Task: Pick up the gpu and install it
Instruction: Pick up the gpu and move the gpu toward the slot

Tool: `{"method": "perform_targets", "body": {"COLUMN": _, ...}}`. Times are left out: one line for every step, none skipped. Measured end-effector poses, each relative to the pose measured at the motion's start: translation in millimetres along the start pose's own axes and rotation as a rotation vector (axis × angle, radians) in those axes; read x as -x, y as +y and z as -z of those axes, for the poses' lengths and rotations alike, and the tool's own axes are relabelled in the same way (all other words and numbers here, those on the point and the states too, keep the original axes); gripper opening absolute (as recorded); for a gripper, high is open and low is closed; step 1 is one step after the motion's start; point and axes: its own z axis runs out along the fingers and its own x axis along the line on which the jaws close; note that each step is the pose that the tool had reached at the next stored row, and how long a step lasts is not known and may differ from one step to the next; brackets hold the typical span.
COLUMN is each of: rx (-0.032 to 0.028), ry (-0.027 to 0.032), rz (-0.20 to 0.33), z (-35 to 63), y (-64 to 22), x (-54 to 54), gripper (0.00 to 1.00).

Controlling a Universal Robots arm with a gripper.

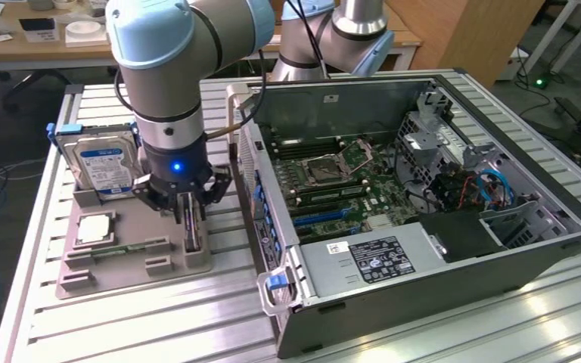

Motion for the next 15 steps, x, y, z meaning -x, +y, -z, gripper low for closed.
{"method": "perform_targets", "body": {"rx": 0.0000, "ry": 0.0000, "rz": 0.000, "z": 0.0, "y": 0.0, "x": 0.0, "gripper": 0.47}}
{"method": "perform_targets", "body": {"rx": 0.0000, "ry": 0.0000, "rz": 0.000, "z": 0.0, "y": 0.0, "x": 0.0, "gripper": 0.47}}
{"method": "perform_targets", "body": {"rx": 0.0000, "ry": 0.0000, "rz": 0.000, "z": 0.0, "y": 0.0, "x": 0.0, "gripper": 0.40}}
{"method": "perform_targets", "body": {"rx": 0.0000, "ry": 0.0000, "rz": 0.000, "z": 0.0, "y": 0.0, "x": 0.0, "gripper": 0.40}}
{"method": "perform_targets", "body": {"rx": 0.0000, "ry": -0.0001, "rz": 0.000, "z": 0.0, "y": 0.0, "x": 0.0, "gripper": 0.40}}
{"method": "perform_targets", "body": {"rx": 0.0000, "ry": -0.0001, "rz": 0.000, "z": 0.0, "y": 0.0, "x": 0.0, "gripper": 0.40}}
{"method": "perform_targets", "body": {"rx": 0.0000, "ry": 0.0000, "rz": 0.000, "z": 0.0, "y": 0.0, "x": 0.0, "gripper": 0.40}}
{"method": "perform_targets", "body": {"rx": 0.0000, "ry": 0.0000, "rz": 0.000, "z": 0.0, "y": 0.0, "x": 0.0, "gripper": 0.40}}
{"method": "perform_targets", "body": {"rx": 0.0000, "ry": 0.0000, "rz": 0.000, "z": 0.0, "y": 0.0, "x": 0.0, "gripper": 0.40}}
{"method": "perform_targets", "body": {"rx": 0.0000, "ry": 0.0000, "rz": 0.000, "z": 0.0, "y": 0.0, "x": 0.0, "gripper": 0.40}}
{"method": "perform_targets", "body": {"rx": 0.0000, "ry": 0.0000, "rz": 0.000, "z": 0.0, "y": 0.0, "x": 0.0, "gripper": 0.40}}
{"method": "perform_targets", "body": {"rx": -0.0001, "ry": 0.0000, "rz": 0.000, "z": -0.1, "y": 0.0, "x": 0.0, "gripper": 0.40}}
{"method": "perform_targets", "body": {"rx": 0.0000, "ry": 0.0000, "rz": 0.000, "z": -0.2, "y": 0.0, "x": 0.0, "gripper": 0.40}}
{"method": "perform_targets", "body": {"rx": 0.0000, "ry": 0.0000, "rz": 0.000, "z": -0.3, "y": 0.0, "x": 0.0, "gripper": 0.40}}
{"method": "perform_targets", "body": {"rx": 0.0000, "ry": 0.0000, "rz": 0.000, "z": -0.4, "y": 0.0, "x": 0.0, "gripper": 0.40}}
